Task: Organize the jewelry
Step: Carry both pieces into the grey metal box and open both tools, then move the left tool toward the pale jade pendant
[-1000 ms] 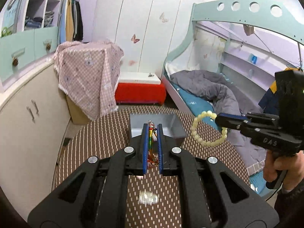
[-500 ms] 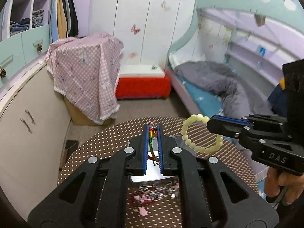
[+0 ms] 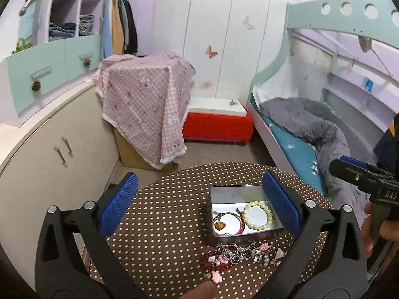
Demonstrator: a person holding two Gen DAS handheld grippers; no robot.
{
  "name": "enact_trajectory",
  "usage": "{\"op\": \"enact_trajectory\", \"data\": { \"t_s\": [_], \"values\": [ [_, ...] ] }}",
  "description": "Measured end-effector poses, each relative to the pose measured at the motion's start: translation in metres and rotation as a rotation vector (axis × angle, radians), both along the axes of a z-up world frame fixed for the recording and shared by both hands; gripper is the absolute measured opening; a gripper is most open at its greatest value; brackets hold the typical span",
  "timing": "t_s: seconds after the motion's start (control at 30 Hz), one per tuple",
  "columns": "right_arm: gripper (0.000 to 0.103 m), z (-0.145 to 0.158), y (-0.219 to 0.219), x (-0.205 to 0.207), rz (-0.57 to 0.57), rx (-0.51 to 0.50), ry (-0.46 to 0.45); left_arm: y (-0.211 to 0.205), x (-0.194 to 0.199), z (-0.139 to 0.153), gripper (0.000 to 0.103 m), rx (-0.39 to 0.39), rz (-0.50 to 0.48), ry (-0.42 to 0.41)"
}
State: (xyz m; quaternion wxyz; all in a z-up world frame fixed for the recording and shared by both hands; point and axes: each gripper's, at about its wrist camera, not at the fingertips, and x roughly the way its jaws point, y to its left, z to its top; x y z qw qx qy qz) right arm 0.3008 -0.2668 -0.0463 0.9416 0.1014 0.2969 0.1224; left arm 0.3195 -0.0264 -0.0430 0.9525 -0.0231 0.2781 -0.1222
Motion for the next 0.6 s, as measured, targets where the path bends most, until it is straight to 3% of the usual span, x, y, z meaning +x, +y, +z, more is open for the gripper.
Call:
{"op": "enact_trajectory", "data": {
  "t_s": [0.6],
  "values": [
    [0.095,0.007,0.011,-0.058,-0.028,-0.059,-0.061,0.024,-0.084,0.012,0.097,-0.027,0.048,-0.116]
  ]
}}
